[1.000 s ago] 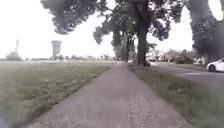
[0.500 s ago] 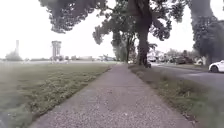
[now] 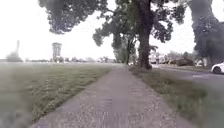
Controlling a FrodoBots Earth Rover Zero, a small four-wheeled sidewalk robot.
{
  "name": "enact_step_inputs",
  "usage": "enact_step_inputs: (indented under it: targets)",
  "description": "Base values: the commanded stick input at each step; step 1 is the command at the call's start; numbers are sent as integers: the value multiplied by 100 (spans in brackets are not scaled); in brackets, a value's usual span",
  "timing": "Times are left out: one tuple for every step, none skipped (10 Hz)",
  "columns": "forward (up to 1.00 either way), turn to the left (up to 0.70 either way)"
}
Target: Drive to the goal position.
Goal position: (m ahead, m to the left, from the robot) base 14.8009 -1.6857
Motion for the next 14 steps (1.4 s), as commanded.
enact_step_inputs:
  targets:
    - [70, 0]
    - [70, 0]
    - [70, 0]
    - [70, -23]
    - [70, -22]
    - [70, 0]
    - [70, 0]
    - [70, 0]
    - [70, 0]
    - [70, 0]
    - [70, 0]
    - [70, 0]
    - [70, 0]
    - [70, 0]
